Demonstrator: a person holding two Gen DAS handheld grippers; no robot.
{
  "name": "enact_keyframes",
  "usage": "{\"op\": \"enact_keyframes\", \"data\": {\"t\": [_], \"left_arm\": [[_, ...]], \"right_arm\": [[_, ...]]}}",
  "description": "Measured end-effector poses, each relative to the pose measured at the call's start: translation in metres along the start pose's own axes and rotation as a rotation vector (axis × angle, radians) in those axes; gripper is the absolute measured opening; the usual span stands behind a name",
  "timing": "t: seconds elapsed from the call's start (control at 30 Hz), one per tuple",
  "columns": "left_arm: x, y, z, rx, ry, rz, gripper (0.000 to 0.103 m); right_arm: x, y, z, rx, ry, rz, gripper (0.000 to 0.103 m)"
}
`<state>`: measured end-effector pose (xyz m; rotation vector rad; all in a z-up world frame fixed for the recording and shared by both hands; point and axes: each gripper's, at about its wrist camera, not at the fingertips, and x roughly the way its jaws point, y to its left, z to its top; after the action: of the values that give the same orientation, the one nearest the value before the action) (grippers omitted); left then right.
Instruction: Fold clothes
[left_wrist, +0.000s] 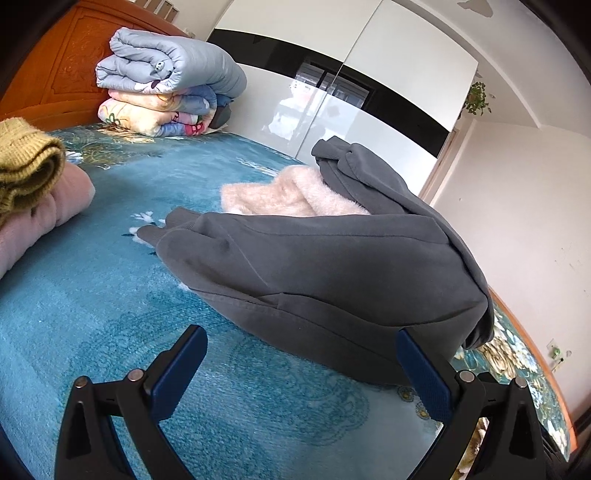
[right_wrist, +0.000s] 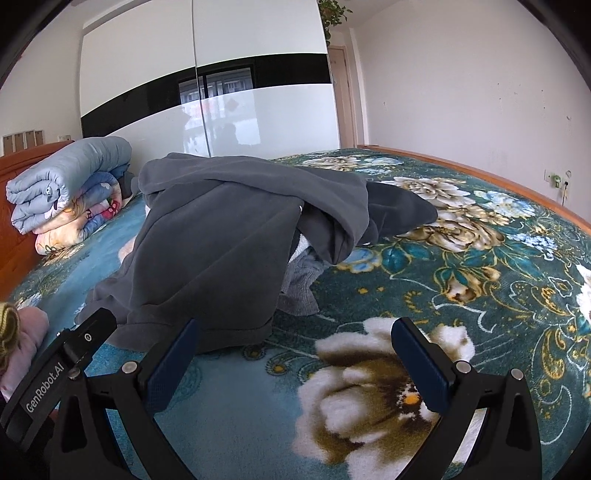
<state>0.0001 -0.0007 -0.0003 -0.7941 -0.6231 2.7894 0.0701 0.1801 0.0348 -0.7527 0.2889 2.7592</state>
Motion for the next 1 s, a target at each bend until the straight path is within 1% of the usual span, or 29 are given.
{"op": "enact_keyframes", "data": {"t": [0.13,0.2,0.27,0.33,0.37,0.47,0.5,0.57,0.6,0.67,0.73,0.8,0.87,1.0], "left_arm": [[-0.002,0.003,-0.002,-0.023,0.000,-0.043,0.103],[-0.004,0.000,-0.003,-0.022,0.000,-0.048,0.103],[-0.006,-0.003,-0.004,-0.024,0.013,-0.060,0.103],[-0.006,-0.002,-0.003,-0.038,0.058,-0.089,0.103],[-0.004,0.001,-0.003,-0.042,0.076,-0.091,0.103],[-0.001,0.005,0.000,-0.040,0.104,-0.074,0.103],[-0.002,0.002,0.003,-0.015,0.107,-0.067,0.103],[-0.004,-0.016,0.018,0.094,0.110,-0.045,0.103],[-0.003,-0.026,0.028,0.134,0.121,-0.051,0.103],[-0.001,-0.043,0.054,0.129,0.166,-0.122,0.103],[0.006,-0.061,0.080,0.108,0.192,-0.173,0.103],[0.018,-0.082,0.097,0.115,0.209,-0.165,0.103],[0.030,-0.103,0.104,0.123,0.220,-0.174,0.103],[0.058,-0.135,0.096,0.109,0.276,-0.223,0.102]], "right_arm": [[0.008,0.006,0.001,-0.008,0.000,0.007,0.103],[0.012,0.009,0.002,-0.011,0.001,0.011,0.103],[0.013,0.001,0.003,-0.005,0.016,0.014,0.103],[0.016,-0.002,0.006,0.006,0.066,0.016,0.103],[0.018,-0.004,0.004,0.009,0.082,0.022,0.103],[0.025,-0.009,-0.002,0.018,0.128,0.038,0.103],[0.026,-0.012,-0.002,0.015,0.143,0.033,0.103],[0.025,-0.022,-0.001,0.022,0.153,0.022,0.103],[0.024,-0.028,-0.001,0.031,0.157,0.016,0.103],[0.023,-0.042,0.001,0.074,0.177,0.015,0.103],[0.023,-0.055,0.003,0.121,0.204,0.014,0.103],[0.025,-0.066,0.005,0.161,0.224,0.012,0.103],[0.028,-0.079,0.006,0.205,0.232,0.003,0.103],[0.034,-0.102,0.004,0.304,0.238,-0.004,0.103]]}}
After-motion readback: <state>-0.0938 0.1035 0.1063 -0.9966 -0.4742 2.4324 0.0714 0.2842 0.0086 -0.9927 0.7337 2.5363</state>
